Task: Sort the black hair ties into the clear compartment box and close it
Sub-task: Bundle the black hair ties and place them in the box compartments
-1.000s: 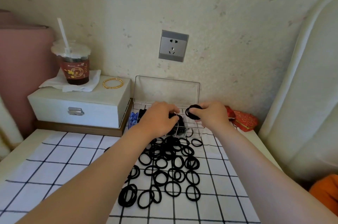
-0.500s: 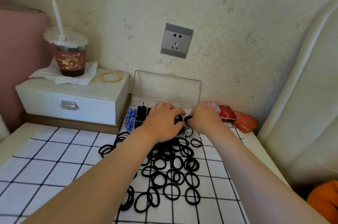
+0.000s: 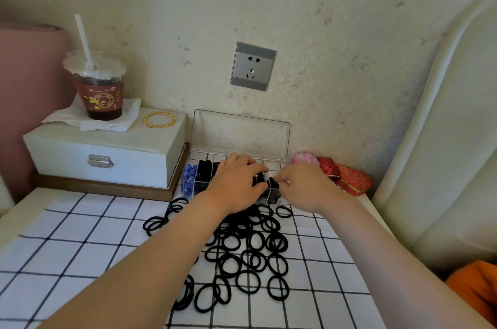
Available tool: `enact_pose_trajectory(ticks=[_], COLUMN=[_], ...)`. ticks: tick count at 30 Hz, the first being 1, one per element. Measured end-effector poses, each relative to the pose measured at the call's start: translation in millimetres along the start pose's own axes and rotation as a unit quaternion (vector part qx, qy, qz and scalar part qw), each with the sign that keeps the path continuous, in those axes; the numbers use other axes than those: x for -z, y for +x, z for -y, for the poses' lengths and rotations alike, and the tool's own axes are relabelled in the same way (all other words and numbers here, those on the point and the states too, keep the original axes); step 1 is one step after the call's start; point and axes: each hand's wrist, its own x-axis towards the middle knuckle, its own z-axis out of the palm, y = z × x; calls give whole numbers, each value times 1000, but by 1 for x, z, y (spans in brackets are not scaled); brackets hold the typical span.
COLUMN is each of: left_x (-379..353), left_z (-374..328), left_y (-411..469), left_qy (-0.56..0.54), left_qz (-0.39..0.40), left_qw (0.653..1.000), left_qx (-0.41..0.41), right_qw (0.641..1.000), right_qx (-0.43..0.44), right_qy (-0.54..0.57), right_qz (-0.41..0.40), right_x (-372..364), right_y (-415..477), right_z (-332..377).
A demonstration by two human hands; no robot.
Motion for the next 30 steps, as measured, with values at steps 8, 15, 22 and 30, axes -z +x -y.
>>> enact_pose_trajectory(ticks=[8,15,22,30], left_x=[-5,-3,1,14], left_z=[0,-1,5,-8], left_y=[-5,-2,-6,-32], left_qy=[-3,-47,-52,-14], left_qz=[9,1,-16,-102], left_qw=[998,998,998,993], left_qx=[-57,-28,-22,-65], right_qw=[1000,998,1000,990], right_qx=[1,-9,7,27], right_qy=[-18,55,-27,92], right_qz=[-10,-41,-10,-100], right_x=[-3,-9,-18,2], right_y=[1,-3,-1,-32], right_z=[-7,-4,-6,16])
